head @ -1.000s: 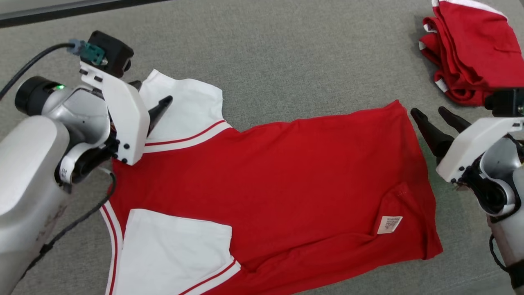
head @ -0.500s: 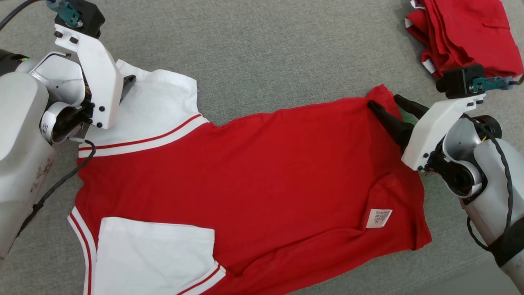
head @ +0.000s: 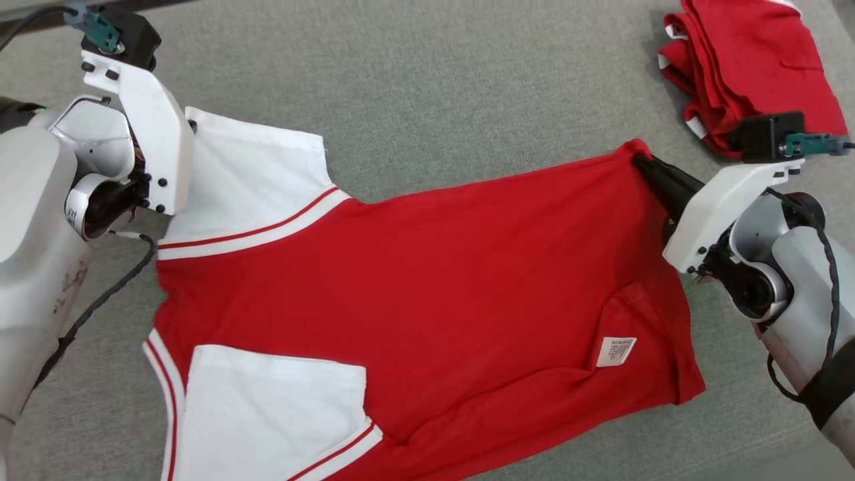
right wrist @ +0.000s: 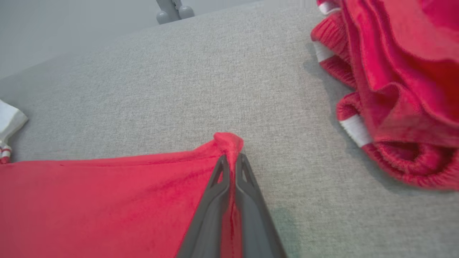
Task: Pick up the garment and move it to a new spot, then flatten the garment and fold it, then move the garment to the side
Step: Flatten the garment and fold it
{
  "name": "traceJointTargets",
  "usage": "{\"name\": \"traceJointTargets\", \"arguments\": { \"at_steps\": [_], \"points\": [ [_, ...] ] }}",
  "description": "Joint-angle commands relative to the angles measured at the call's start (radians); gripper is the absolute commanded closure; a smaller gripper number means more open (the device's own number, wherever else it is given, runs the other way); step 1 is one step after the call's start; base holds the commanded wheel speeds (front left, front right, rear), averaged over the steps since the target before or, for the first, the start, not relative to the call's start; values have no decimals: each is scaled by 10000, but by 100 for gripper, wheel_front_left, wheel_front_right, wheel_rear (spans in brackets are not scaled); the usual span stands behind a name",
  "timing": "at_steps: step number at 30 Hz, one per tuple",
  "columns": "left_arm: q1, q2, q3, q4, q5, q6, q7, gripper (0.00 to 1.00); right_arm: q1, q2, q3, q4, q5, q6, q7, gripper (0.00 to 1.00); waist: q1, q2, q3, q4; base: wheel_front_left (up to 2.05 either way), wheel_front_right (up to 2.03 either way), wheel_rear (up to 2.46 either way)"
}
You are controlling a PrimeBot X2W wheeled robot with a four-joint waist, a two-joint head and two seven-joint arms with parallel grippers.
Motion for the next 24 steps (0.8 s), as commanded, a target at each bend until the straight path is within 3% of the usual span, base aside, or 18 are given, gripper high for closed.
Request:
{"name": "traceJointTargets", "arguments": {
  "at_steps": [1,12,24],
  "points": [
    [122,7,48,55,-78,-60,-104,100,6,-116,-26,144,65,-7,-161,100,0,0,-337,178,0,0,0],
    [1001,185,53,-316,-1092,-203,231,100,513,-430,656,522,347,-6,-437,100,0,0,-1792,651,0,0,0],
    [2532,1395,-234,-2896,-2530,-106,2334,100,1013,-1263,1777,380,285,-7,30,100,0,0,-2708,945,0,0,0]
  ]
}}
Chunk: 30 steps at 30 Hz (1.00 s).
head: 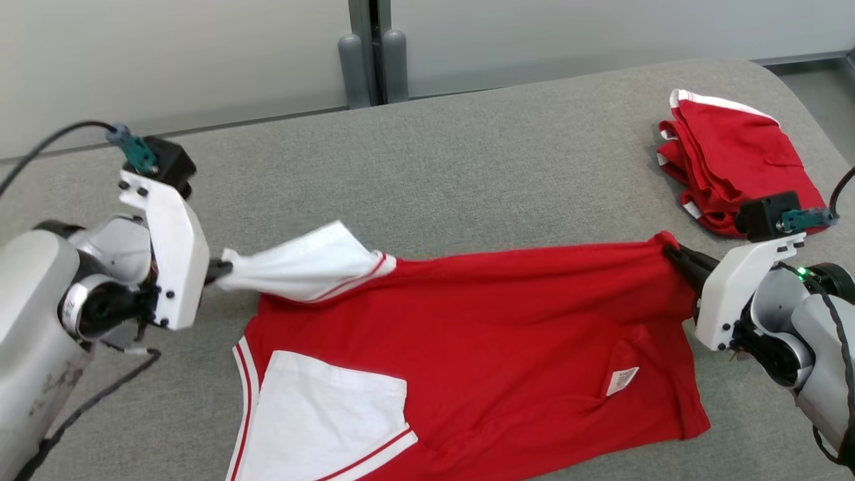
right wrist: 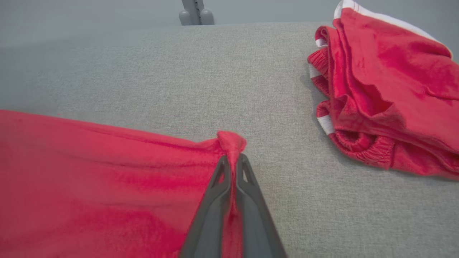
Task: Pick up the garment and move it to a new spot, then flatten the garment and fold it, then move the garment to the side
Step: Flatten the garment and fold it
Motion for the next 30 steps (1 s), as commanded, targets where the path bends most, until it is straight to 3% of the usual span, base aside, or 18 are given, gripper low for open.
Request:
{"name": "traceJointTargets", "arguments": {
  "at_steps": [1,10,16,28,29,30],
  "points": [
    [247,137,8,-331,-186,102,184,100,124,-136,121,-58,-22,-6,73,100,0,0,-72,35,0,0,0],
    [1670,1088,-162,-2766,-947,915,1300,100,233,-671,889,-681,247,-6,485,100,0,0,-117,47,0,0,0],
    [2191,1448,-222,-3611,-1324,1353,1756,100,323,-1106,1338,-1130,472,-6,1032,100,0,0,-82,76,0,0,0],
    [2978,1527,-512,-4117,-1771,1727,2132,100,308,-1495,2082,-1488,987,-6,1976,100,0,0,-36,22,0,0,0],
    [3001,1505,-526,-4106,-1775,1737,2116,100,311,-1503,2096,-1464,1005,-6,2020,83,0,0,-46,20,0,0,0],
    [3034,1471,-536,-4076,-1782,1753,2081,100,314,-1510,2120,-1452,1023,-6,2027,57,0,0,-62,17,0,0,0]
  ]
}}
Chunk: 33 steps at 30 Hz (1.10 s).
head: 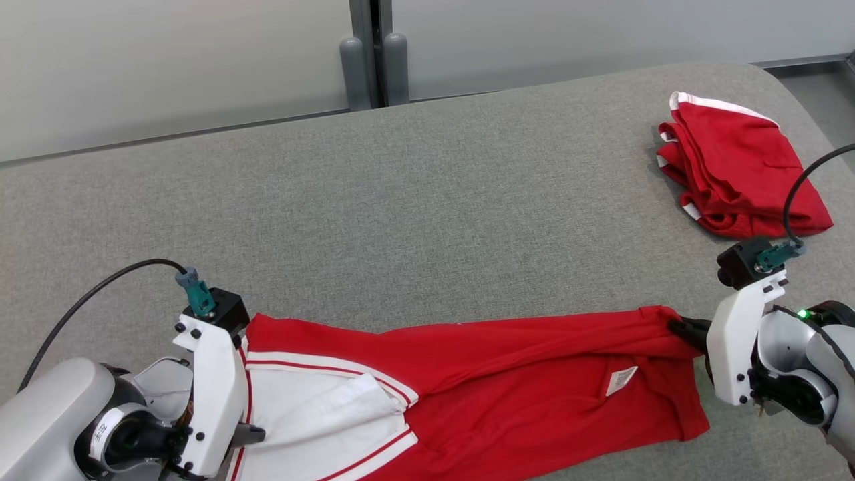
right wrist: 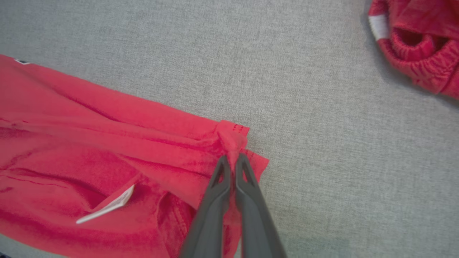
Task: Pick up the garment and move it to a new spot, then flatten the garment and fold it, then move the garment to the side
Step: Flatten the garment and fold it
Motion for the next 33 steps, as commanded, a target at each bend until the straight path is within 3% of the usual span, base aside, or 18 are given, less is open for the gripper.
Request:
{"name": "traceJointTargets", "arguments": {
  "at_steps": [1,3,4,5,11,15,22,23,27,33],
  "points": [
    [146,-57,-12,58,-92,69,-47,100,139,-36,30,60,88,-4,89,38,0,-1,-35,-7,0,0,0],
    [278,-93,-104,117,-168,48,25,67,199,-21,97,73,165,-4,208,0,0,-1,-98,-18,0,0,0],
    [279,-93,-95,112,-185,13,-2,55,188,-23,114,59,189,-4,244,0,0,-1,-141,-22,0,0,0],
    [302,-101,-69,117,-196,-9,-68,0,195,-19,124,48,226,-4,260,0,0,-1,-194,-24,0,0,0],
    [386,-88,205,84,-221,-63,-574,0,349,-187,-137,-191,409,-4,-236,0,0,-1,-553,13,0,0,0],
    [367,-28,633,-21,152,-106,-1557,0,504,-336,-636,-642,653,-4,-1078,0,0,-1,-780,61,0,0,0],
    [847,-518,1923,98,1472,345,-5567,0,1203,-265,-2369,-1085,406,-4,-4044,0,0,-1,-1093,180,0,0,0],
    [847,-518,1923,98,1472,345,-5567,0,1203,-265,-2369,-1085,406,-4,-4044,0,0,-1,-1093,180,0,0,0],
    [1241,-919,2635,49,2096,803,-7816,0,1713,-18,-3534,-965,24,-4,-5637,0,0,-1,-1148,280,0,0,0],
    [2098,-1398,3404,-131,2916,1521,-10589,0,2676,830,-5714,-925,-995,-2,-6381,0,0,-1,-1040,379,0,0,0]
  ]
}}
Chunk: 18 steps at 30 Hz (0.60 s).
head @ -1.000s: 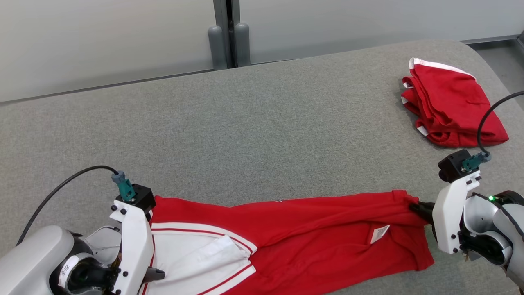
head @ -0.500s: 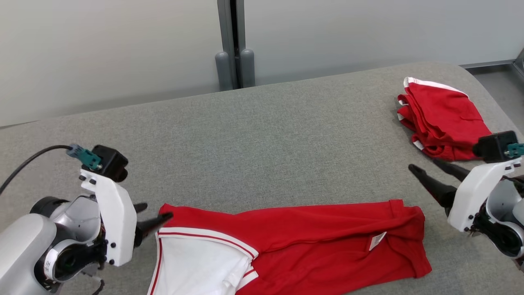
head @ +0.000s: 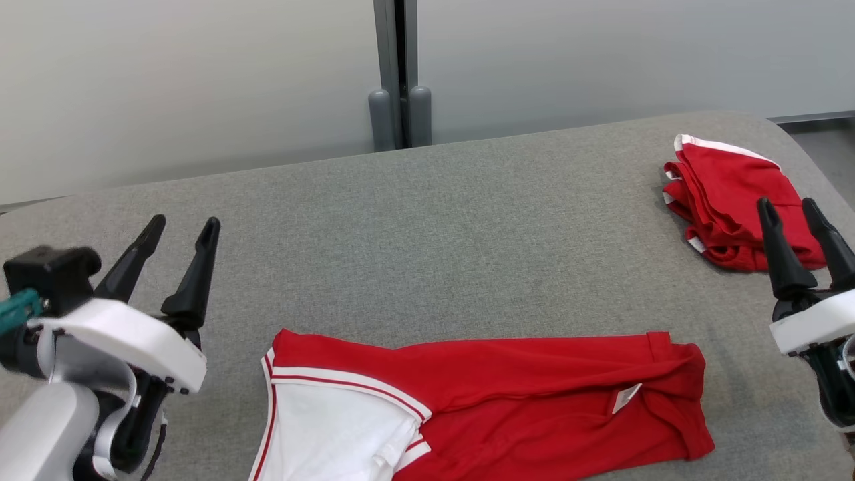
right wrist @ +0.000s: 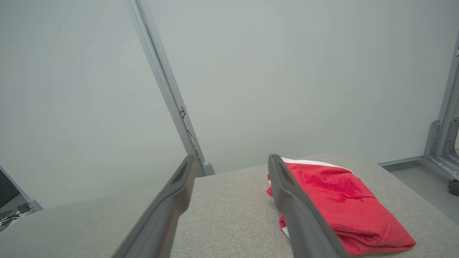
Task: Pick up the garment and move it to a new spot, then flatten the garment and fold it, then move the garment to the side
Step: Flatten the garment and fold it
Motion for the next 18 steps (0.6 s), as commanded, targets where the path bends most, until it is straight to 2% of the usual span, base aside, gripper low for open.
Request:
{"name": "traceJointTargets", "arguments": {
  "at_steps": [1,4,7,12,15,18],
  "points": [
    [424,-141,177,-4,55,193,-455,0,306,226,-341,-137,-281,0,-87,0,0,-1,23,-31,0,0,0],
    [1204,-539,606,-34,78,549,-1791,0,991,824,-1342,-576,-1018,0,-96,0,0,-1,67,-59,0,0,0],
    [1882,-931,859,85,273,739,-2581,0,1795,1480,-2342,-1127,-1718,0,-93,0,0,-1,126,15,0,0,0],
    [2728,-1862,1529,67,777,746,-2893,0,2941,2182,-3039,-1715,-2655,0,-94,0,0,-1,158,93,0,0,0],
    [3204,-2418,2080,-136,1395,652,-2895,0,3363,2388,-3215,-1824,-3073,0,165,0,0,-1,171,149,0,0,0],
    [3401,-2836,2238,-284,1805,413,-2889,0,3616,2435,-3323,-1879,-3333,0,693,0,0,-1,194,204,0,0,0]
  ]
}}
